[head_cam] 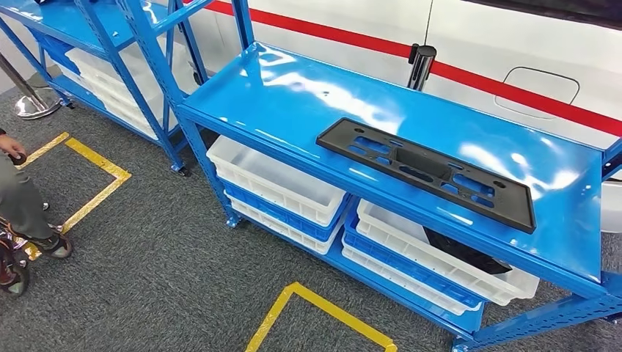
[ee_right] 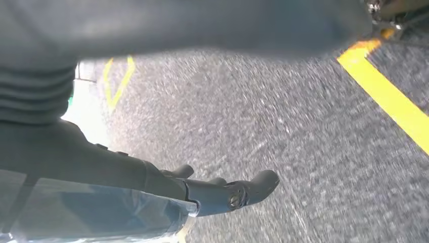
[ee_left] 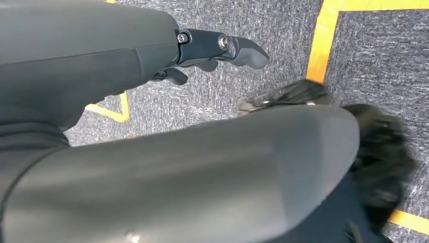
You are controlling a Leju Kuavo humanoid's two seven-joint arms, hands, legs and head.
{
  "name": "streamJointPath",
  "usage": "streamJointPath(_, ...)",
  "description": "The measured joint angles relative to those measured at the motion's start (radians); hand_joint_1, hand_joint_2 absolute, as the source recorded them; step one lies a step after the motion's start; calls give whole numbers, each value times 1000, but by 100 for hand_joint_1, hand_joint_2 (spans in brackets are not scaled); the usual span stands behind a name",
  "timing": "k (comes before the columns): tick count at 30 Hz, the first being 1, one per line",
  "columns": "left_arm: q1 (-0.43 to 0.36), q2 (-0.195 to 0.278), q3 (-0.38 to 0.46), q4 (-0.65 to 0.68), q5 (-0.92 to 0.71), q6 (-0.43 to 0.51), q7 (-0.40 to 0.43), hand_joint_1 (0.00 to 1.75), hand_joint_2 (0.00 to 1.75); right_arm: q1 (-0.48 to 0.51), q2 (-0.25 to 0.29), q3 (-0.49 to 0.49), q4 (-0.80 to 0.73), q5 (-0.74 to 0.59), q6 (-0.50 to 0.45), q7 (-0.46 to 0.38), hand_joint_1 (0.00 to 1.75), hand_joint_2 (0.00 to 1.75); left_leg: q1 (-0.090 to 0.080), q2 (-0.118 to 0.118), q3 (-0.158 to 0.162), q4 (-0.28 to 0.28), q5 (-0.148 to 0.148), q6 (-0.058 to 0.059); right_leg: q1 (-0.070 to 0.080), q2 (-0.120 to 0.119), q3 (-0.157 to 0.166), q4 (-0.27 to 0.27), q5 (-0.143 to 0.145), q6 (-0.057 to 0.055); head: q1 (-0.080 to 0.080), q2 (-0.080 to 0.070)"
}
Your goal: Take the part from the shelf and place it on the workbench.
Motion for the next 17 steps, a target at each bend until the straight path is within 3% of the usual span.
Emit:
streamJointPath(1, 1, 0, 0, 0, 0, 0, -1, 0, 0, 2, 0, -2, 0, -2, 0, 0, 0, 175, -1, 0, -4, -33, 29, 4, 2, 3, 8, 0, -7, 1, 0, 0)
streamJointPath(3, 1, 1, 0, 0, 0, 0, -2, 0, 0, 4, 2, -6, 0, -6, 1, 0, 0, 175, -8, -1, 23, -156, 137, 18, 6, 7, 22, -1, -19, 2, 0, 0)
streamJointPath(5, 0, 2, 0, 0, 1, 0, -2, 0, 0, 3, 3, -8, 0, -6, 2, 0, 0, 175, -17, -4, 42, -236, 174, 32, 9, 12, 27, -2, -29, 10, 2, 0)
streamJointPath(7, 0, 3, 0, 0, 1, 0, -2, 0, 0, 1, 3, -12, 0, -7, 5, 1, 0, 175, -24, -7, 43, -248, 167, 42, 13, 16, 28, -5, -37, 22, 3, 0)
streamJointPath(10, -1, 1, 0, 0, 2, 0, -2, 0, 0, 0, 3, -14, 0, -7, 8, 1, 0, 175, -13, -3, 69, -271, 203, 54, 17, 11, 20, 31, -63, 35, 4, 0)
streamJointPath(11, -2, 1, 0, 0, 2, 0, -2, 0, 0, -1, 2, -15, 0, -7, 9, 1, 0, 175, -10, 0, 77, -275, 204, 57, 14, 9, -1, 76, -84, 37, 5, 0)
streamJointPath(14, -3, 0, 0, 0, 3, -1, -2, 0, 0, 1, 0, -17, 0, -7, 10, 1, 0, 175, -11, 5, 80, -276, 197, 60, 1, 7, -108, 251, -146, 45, 7, 0)
streamJointPath(15, -2, 0, 0, 0, 3, -2, -2, 0, 0, 2, 0, -18, 0, -7, 10, 1, 0, 175, -10, 5, 82, -275, 194, 59, -3, 6, -127, 270, -143, 55, 7, 0)
streamJointPath(17, -1, 0, 0, 0, 3, -3, -1, 0, 0, 4, -1, -19, 0, -6, 11, 1, 0, 175, -8, 6, 86, -275, 190, 55, -11, 4, -123, 231, -108, 75, 7, 0)
